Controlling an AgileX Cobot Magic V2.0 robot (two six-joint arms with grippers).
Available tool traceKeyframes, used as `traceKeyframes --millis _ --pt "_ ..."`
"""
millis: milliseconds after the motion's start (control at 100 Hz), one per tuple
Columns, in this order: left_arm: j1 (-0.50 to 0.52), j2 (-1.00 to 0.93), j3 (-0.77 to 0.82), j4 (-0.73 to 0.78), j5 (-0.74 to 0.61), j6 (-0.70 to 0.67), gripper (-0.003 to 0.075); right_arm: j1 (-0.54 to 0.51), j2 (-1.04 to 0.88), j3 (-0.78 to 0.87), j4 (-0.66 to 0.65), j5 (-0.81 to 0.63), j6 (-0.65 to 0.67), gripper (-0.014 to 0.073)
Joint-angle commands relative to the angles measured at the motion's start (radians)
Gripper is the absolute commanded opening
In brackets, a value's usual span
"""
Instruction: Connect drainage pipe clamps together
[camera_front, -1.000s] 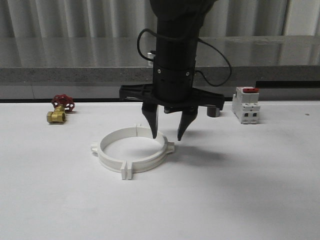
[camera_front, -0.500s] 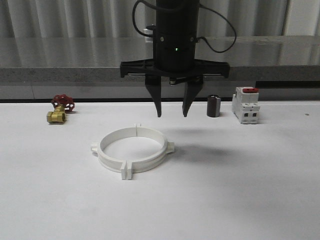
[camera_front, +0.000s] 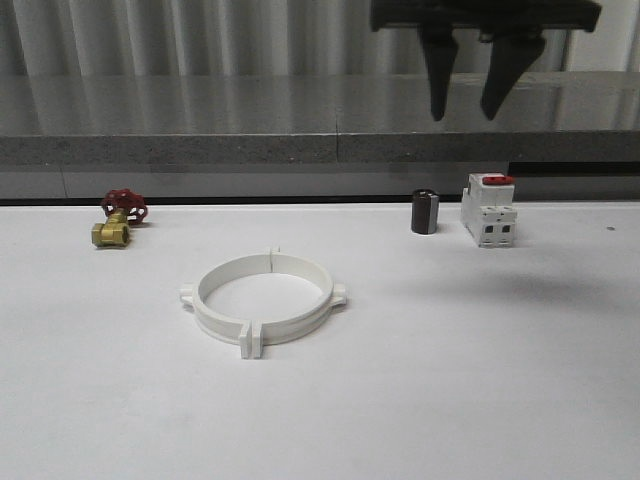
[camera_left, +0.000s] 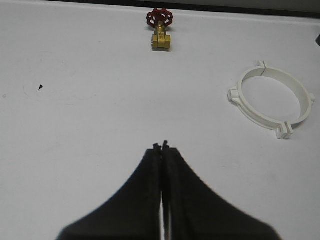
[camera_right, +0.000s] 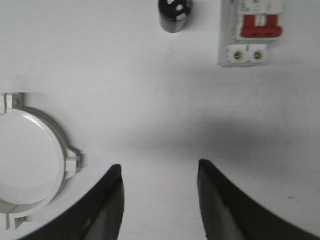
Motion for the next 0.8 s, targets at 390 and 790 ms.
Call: traceKeyframes --millis 390,790 --pt "0.0 0.005 -0.027 0.003 -0.064 -0.001 -0.002 -0.323 -0.454 0.35 0.048 -0.122 -0.201 0.0361" --pt "0.0 0.005 -0.027 0.003 -0.064 -0.001 -0.002 -0.379 -0.846 0.788 0.066 -0.23 -0.229 0.0361"
